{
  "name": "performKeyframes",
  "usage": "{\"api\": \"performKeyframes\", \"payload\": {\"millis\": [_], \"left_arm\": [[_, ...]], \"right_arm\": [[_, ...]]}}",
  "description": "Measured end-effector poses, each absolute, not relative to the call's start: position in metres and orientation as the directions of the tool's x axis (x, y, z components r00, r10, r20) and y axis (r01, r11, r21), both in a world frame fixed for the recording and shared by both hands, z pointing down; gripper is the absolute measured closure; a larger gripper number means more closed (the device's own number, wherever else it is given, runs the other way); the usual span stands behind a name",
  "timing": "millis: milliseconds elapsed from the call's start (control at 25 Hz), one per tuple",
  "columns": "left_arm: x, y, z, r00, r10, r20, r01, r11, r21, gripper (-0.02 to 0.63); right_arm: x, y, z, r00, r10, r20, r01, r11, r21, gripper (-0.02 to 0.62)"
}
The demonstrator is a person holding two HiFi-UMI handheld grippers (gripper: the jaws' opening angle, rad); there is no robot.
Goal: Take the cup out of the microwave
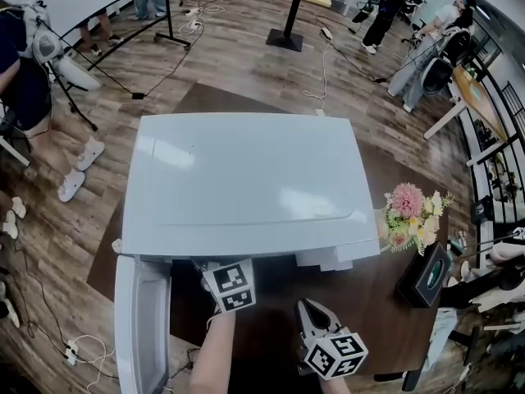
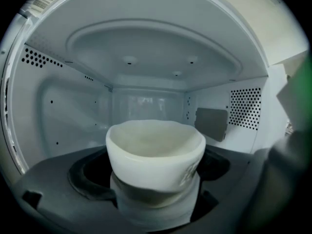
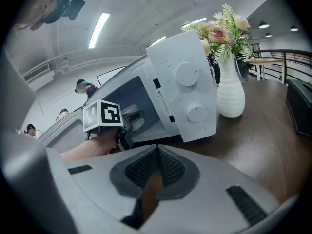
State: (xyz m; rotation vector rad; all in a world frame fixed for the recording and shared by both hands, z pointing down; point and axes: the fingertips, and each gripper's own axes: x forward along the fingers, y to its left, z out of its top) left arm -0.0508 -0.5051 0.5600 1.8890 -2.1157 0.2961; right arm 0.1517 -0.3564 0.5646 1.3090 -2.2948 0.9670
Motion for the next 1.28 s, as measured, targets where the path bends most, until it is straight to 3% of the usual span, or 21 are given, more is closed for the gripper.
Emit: {"api": "performKeyframes", "payload": {"millis": [1280], "left_arm": [[-0.039, -0.485, 0.545, -0.030, -0.951, 0.307, -0.997, 0.051, 0.059, 0.124]], "right_arm": [[0.163, -0.335, 0.564, -0.505, -0.641, 0.578, -0.861, 0.325, -0.392, 0.600]]}}
